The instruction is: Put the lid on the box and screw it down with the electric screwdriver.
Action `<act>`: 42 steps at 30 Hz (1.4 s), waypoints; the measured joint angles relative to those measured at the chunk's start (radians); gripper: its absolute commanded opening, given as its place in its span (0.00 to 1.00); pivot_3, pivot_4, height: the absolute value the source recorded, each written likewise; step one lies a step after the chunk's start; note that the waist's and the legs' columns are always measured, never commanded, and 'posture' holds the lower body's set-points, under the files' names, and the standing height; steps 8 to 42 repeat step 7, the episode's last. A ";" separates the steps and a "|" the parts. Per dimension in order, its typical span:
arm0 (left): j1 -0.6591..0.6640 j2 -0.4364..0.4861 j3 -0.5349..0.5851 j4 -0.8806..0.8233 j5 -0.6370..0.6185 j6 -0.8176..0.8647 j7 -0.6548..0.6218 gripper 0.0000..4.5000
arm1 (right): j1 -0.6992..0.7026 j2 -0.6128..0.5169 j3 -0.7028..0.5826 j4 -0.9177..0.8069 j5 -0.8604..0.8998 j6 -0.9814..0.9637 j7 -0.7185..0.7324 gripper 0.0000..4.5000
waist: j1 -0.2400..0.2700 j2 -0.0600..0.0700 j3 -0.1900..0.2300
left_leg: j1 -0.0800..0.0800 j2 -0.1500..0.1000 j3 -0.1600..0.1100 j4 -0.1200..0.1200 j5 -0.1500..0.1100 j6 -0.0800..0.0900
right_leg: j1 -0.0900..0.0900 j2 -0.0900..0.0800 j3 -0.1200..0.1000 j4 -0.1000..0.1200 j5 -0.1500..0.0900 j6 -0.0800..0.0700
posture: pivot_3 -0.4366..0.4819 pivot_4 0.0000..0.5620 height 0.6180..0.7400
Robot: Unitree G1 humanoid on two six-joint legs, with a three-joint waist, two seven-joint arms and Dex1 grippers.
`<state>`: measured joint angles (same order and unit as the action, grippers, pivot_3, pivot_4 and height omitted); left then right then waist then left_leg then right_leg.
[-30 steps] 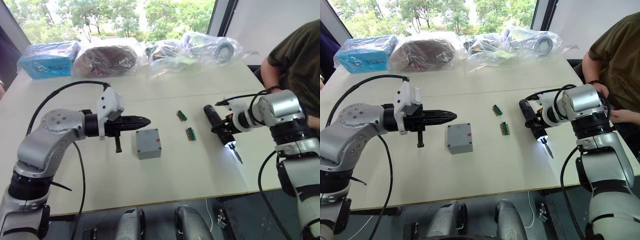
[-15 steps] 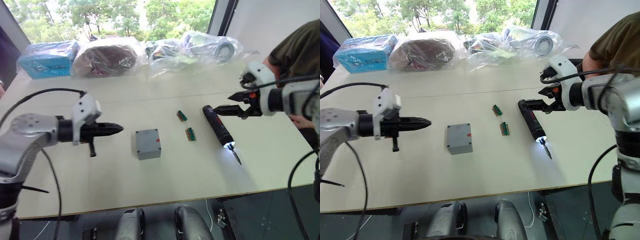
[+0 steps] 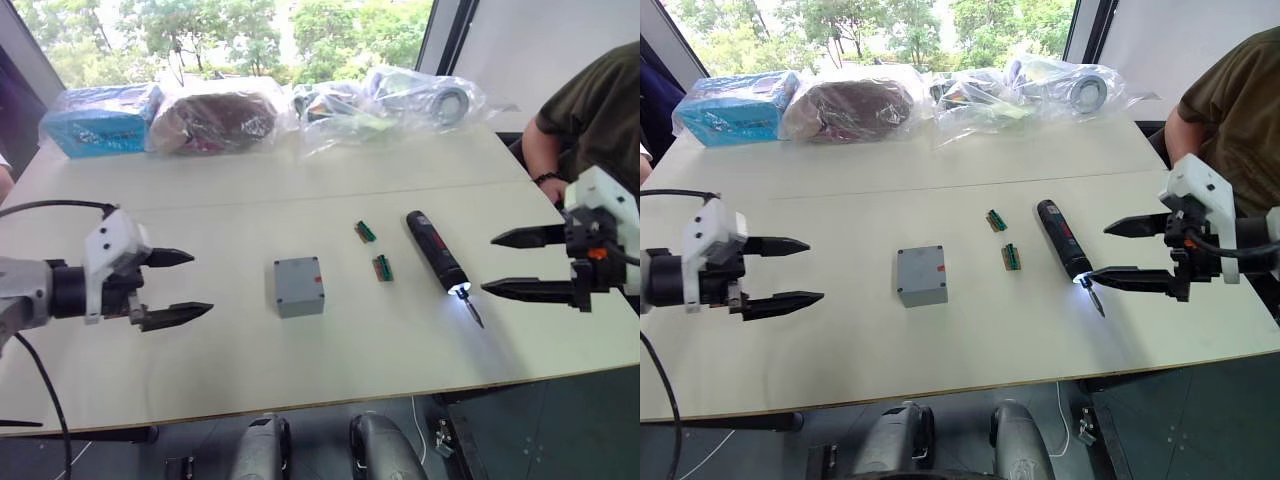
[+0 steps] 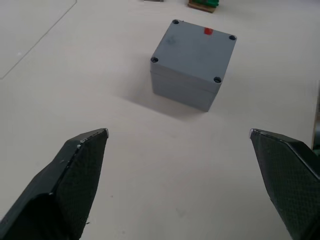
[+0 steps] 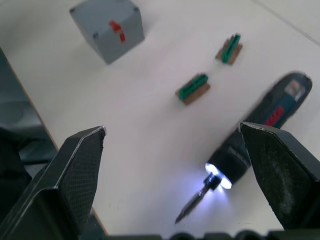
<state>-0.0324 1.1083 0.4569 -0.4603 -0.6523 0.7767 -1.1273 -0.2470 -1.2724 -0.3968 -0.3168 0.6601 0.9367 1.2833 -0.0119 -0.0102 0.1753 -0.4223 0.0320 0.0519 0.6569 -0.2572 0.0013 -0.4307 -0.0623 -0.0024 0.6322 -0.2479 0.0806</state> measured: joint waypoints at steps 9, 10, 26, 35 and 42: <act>0.155 0.013 0.119 -0.014 0.013 0.001 -0.053 1.00 | 0.089 -0.024 -0.039 0.081 -0.064 -0.093 0.039 1.00 | 0.000 0.000 0.000 | 0.002 0.000 0.001 0.000 0.000 0.000 | 0.001 -0.001 0.000 0.000 0.000 -0.001 | 0.48 0.27 1.00; 0.155 0.013 0.119 -0.014 0.013 0.001 -0.053 1.00 | 0.089 -0.024 -0.039 0.081 -0.064 -0.093 0.039 1.00 | 0.000 0.000 0.000 | 0.002 0.000 0.001 0.000 0.000 0.000 | 0.001 -0.001 0.000 0.000 0.000 -0.001 | 0.48 0.27 1.00; 0.155 0.013 0.119 -0.014 0.013 0.001 -0.053 1.00 | 0.089 -0.024 -0.039 0.081 -0.064 -0.093 0.039 1.00 | 0.000 0.000 0.000 | 0.002 0.000 0.001 0.000 0.000 0.000 | 0.001 -0.001 0.000 0.000 0.000 -0.001 | 0.48 0.27 1.00; 0.155 0.013 0.119 -0.014 0.013 0.001 -0.053 1.00 | 0.089 -0.024 -0.039 0.081 -0.064 -0.093 0.039 1.00 | 0.000 0.000 0.000 | 0.002 0.000 0.001 0.000 0.000 0.000 | 0.001 -0.001 0.000 0.000 0.000 -0.001 | 0.48 0.27 1.00; 0.155 0.013 0.119 -0.014 0.013 0.001 -0.053 1.00 | 0.089 -0.024 -0.039 0.081 -0.064 -0.093 0.039 1.00 | 0.000 0.000 0.000 | 0.002 0.000 0.001 0.000 0.000 0.000 | 0.001 -0.001 0.000 0.000 0.000 -0.001 | 0.48 0.27 1.00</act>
